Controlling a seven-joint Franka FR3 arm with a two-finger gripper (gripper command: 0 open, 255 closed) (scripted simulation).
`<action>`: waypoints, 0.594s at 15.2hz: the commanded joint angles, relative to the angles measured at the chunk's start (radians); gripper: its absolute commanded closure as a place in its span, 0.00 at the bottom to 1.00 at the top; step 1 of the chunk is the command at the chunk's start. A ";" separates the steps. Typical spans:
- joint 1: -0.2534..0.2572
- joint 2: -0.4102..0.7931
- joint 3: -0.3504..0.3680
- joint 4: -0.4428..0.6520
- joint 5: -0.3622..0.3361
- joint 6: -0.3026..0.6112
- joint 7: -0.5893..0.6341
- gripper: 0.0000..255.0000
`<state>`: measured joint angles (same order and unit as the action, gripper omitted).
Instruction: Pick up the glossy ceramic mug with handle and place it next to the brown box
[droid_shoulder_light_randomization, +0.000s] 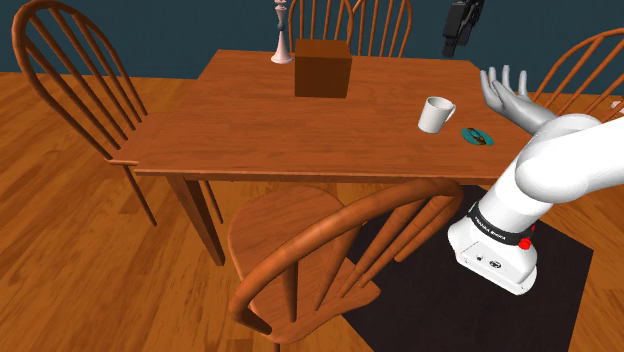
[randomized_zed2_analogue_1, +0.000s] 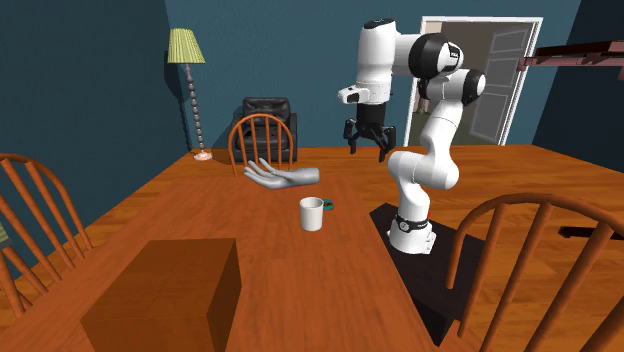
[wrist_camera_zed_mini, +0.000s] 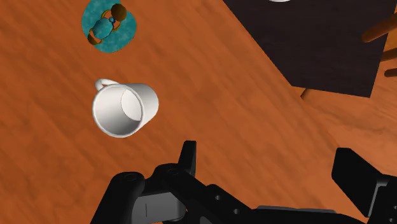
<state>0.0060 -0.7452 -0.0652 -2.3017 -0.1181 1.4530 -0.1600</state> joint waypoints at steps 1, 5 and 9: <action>0.000 0.000 0.000 0.000 0.000 0.000 0.000 0.00; -0.034 -0.012 -0.054 -0.118 -0.035 0.142 -0.004 0.00; -0.072 0.001 -0.112 -0.218 -0.072 0.291 -0.009 0.00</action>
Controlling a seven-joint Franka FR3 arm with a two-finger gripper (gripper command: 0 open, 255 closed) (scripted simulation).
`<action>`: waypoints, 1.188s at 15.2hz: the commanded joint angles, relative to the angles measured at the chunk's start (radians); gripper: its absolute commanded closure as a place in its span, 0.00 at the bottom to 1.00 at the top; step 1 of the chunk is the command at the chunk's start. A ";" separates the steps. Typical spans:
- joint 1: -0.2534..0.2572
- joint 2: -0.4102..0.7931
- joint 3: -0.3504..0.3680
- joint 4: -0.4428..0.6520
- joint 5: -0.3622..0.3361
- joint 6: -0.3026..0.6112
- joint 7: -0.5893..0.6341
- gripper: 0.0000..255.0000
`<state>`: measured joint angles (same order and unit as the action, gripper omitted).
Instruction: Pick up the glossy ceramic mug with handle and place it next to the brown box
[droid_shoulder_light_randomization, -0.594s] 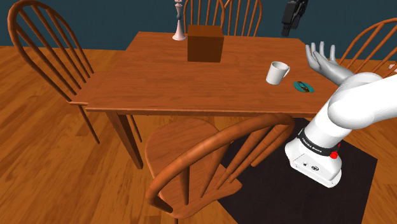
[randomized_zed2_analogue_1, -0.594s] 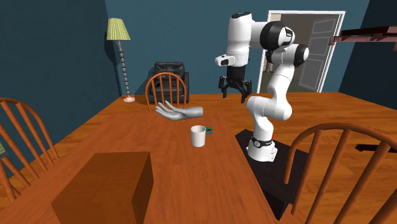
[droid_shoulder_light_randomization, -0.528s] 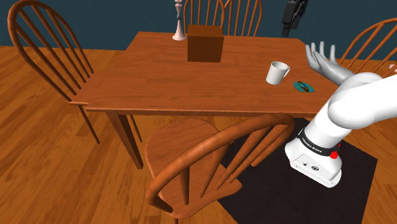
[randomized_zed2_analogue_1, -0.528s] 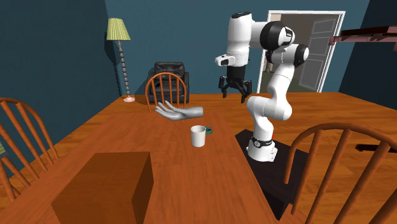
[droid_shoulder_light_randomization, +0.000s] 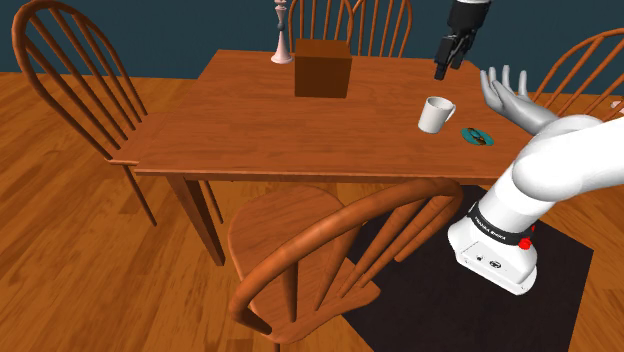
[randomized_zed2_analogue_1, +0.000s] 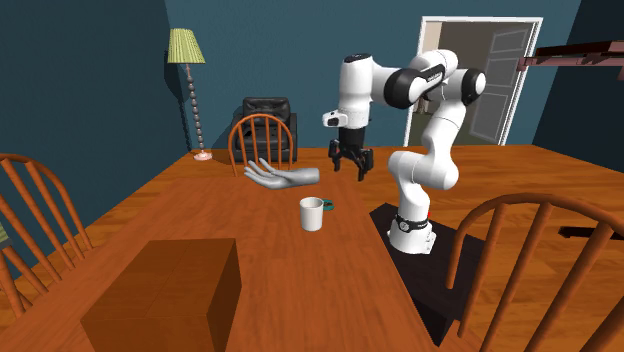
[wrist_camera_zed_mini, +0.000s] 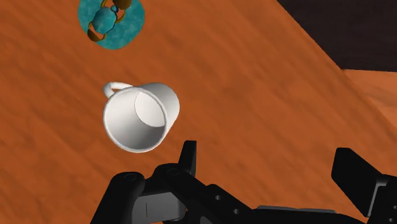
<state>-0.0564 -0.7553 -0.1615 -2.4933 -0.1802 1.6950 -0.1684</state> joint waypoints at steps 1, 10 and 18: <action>-0.019 0.019 -0.032 -0.048 -0.019 0.088 -0.002 0.00; -0.097 0.177 -0.186 -0.184 -0.091 0.464 -0.021 0.00; -0.105 0.291 -0.240 -0.235 -0.104 0.645 -0.030 0.00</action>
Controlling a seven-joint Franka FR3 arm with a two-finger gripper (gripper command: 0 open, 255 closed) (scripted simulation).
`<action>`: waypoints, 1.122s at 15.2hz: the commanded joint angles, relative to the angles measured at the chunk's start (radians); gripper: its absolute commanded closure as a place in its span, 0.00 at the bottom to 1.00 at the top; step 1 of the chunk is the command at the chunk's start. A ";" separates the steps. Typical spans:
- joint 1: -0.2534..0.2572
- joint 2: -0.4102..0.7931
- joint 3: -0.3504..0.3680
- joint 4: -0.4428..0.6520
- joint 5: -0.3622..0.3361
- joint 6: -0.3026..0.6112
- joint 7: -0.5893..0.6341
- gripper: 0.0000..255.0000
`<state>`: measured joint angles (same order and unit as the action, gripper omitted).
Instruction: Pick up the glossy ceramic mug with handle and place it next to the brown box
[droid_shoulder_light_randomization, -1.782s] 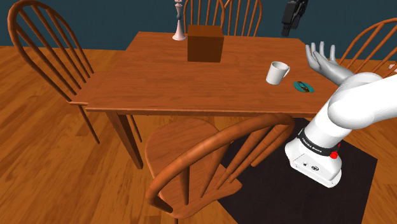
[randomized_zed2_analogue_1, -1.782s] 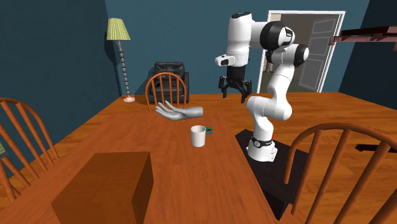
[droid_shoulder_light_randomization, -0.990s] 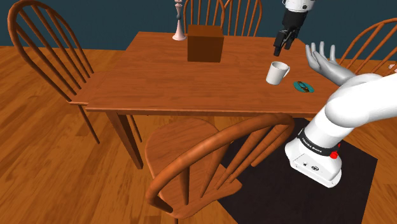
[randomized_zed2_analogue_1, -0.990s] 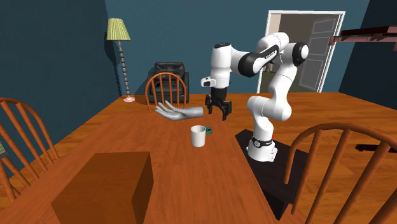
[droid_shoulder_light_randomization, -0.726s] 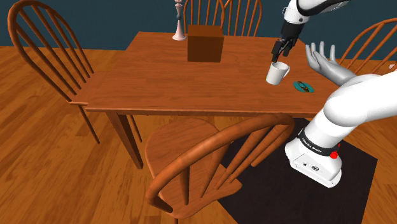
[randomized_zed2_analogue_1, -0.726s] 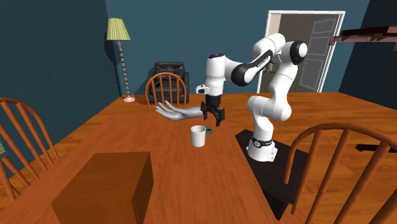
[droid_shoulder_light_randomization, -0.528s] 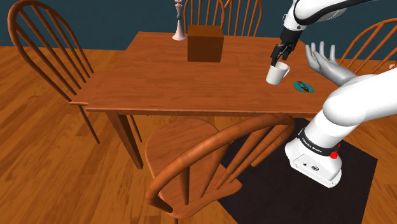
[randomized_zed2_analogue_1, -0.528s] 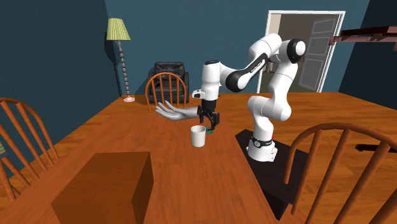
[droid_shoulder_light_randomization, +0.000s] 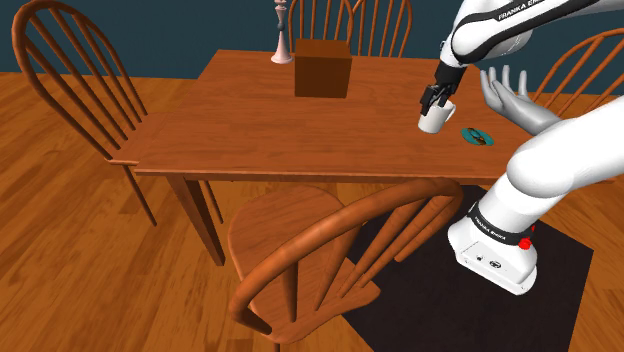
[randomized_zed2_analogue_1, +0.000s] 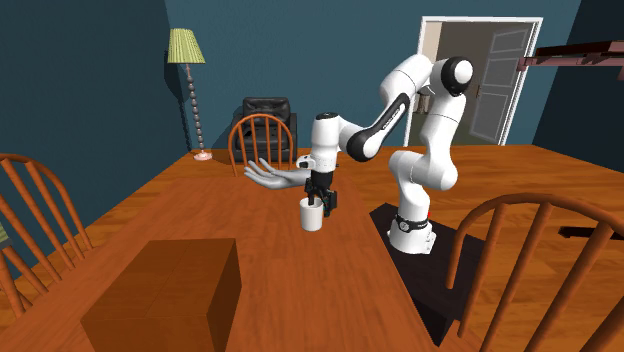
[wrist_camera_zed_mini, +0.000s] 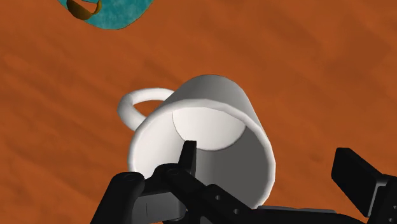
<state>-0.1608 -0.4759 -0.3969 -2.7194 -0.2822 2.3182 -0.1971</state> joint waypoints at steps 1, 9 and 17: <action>0.000 0.024 -0.009 -0.014 -0.003 0.039 -0.002 0.00; 0.001 0.031 -0.011 -0.017 -0.003 0.050 -0.002 0.00; 0.001 0.031 -0.011 -0.017 -0.003 0.050 -0.002 1.00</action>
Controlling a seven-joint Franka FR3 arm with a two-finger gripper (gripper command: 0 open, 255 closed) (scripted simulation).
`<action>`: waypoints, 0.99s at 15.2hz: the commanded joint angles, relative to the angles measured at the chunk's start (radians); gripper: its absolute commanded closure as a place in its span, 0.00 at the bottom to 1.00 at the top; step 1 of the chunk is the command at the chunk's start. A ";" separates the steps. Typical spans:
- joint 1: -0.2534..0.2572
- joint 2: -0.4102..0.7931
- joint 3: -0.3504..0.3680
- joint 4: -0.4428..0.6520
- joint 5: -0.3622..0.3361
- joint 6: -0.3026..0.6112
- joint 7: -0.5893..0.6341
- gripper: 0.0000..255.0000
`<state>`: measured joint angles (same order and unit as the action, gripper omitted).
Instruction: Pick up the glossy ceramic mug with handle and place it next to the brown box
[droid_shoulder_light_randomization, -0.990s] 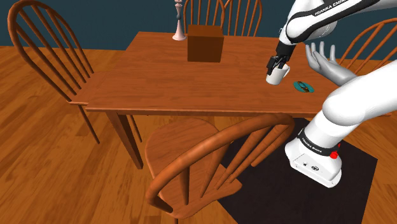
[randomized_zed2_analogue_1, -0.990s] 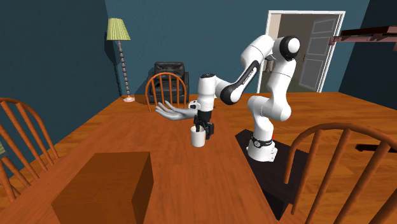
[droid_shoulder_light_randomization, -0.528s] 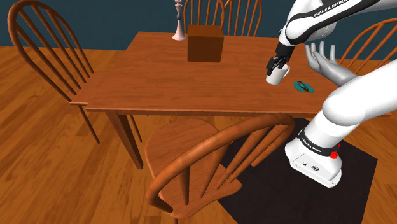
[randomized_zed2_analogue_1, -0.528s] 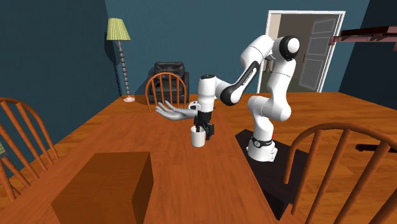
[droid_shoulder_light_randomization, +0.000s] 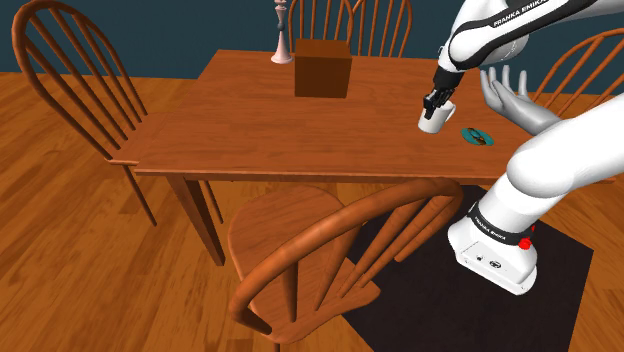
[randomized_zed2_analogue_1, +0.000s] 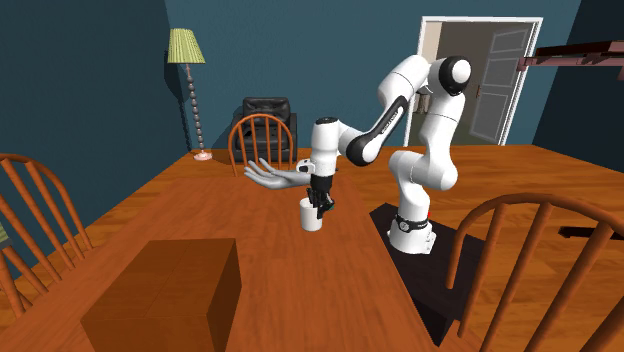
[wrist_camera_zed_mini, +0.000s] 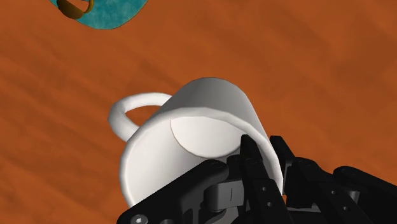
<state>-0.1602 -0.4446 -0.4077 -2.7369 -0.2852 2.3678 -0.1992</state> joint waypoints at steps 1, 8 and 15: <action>0.000 0.000 0.000 0.000 0.000 0.000 0.000 1.00; -0.002 -0.062 0.019 0.042 0.007 -0.104 0.000 1.00; -0.001 -0.117 0.041 0.102 0.019 -0.218 -0.003 1.00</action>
<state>-0.1615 -0.5573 -0.3685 -2.6443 -0.2683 2.1636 -0.2009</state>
